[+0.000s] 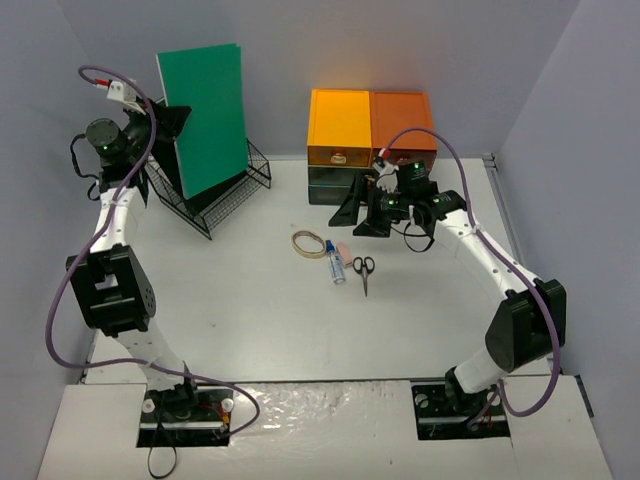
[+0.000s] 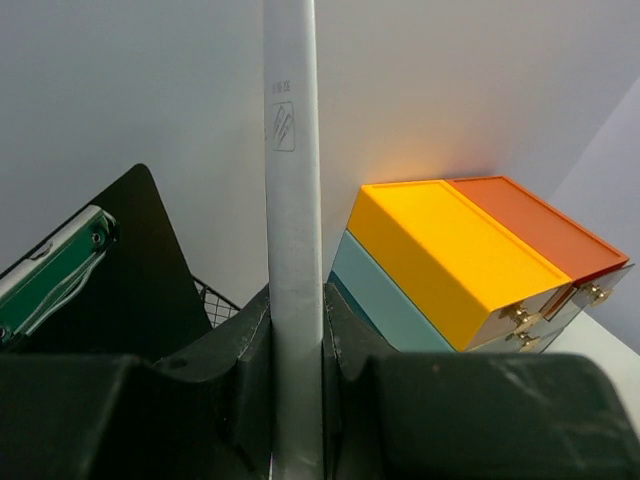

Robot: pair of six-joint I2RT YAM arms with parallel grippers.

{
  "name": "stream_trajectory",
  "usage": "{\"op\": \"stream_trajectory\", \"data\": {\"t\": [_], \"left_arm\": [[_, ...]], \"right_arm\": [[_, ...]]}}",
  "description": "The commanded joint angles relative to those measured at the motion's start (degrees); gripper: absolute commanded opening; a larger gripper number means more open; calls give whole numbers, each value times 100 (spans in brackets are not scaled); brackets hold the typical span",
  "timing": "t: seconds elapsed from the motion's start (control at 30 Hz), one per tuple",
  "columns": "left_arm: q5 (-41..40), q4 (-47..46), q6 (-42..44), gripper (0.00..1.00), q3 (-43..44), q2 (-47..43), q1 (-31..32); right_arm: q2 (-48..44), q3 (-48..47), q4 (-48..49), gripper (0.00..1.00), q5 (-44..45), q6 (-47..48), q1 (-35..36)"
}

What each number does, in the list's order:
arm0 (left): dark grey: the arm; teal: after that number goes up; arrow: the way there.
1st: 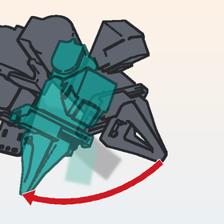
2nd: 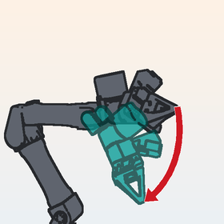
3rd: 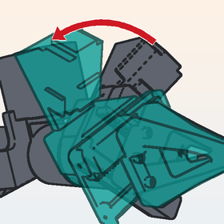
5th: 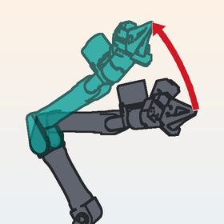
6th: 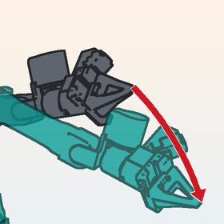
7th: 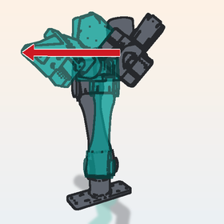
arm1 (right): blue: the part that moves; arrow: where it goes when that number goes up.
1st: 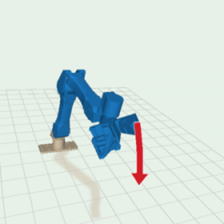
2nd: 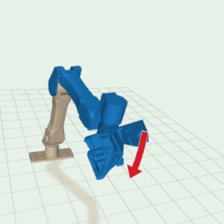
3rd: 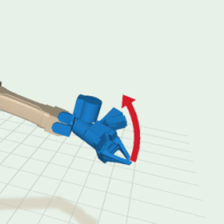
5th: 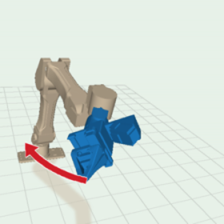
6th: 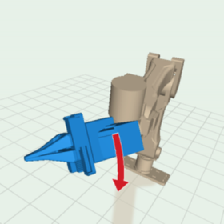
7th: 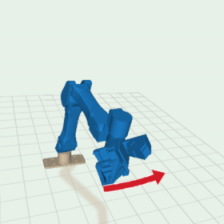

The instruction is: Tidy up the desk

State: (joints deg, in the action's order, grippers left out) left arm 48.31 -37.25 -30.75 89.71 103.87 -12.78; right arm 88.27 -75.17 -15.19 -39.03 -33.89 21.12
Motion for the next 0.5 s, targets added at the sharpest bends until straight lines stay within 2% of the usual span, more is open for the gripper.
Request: {"op": "stream_trajectory", "data": {"t": [0.0, 0.23, 0.47], "left_arm": [[-94, -1896, -565, 0, 72, 216, -5], [-59, -3030, -1133, 0, 67, 961, 47], [-111, -3464, -1310, 0, -84, 1293, 117]], "right_arm": [[-162, 92, 245, 83, -44, 199, 51], [-318, 520, 316, 83, 2, 286, 113], [-232, 600, 403, 83, 9, 313, 130]]}}
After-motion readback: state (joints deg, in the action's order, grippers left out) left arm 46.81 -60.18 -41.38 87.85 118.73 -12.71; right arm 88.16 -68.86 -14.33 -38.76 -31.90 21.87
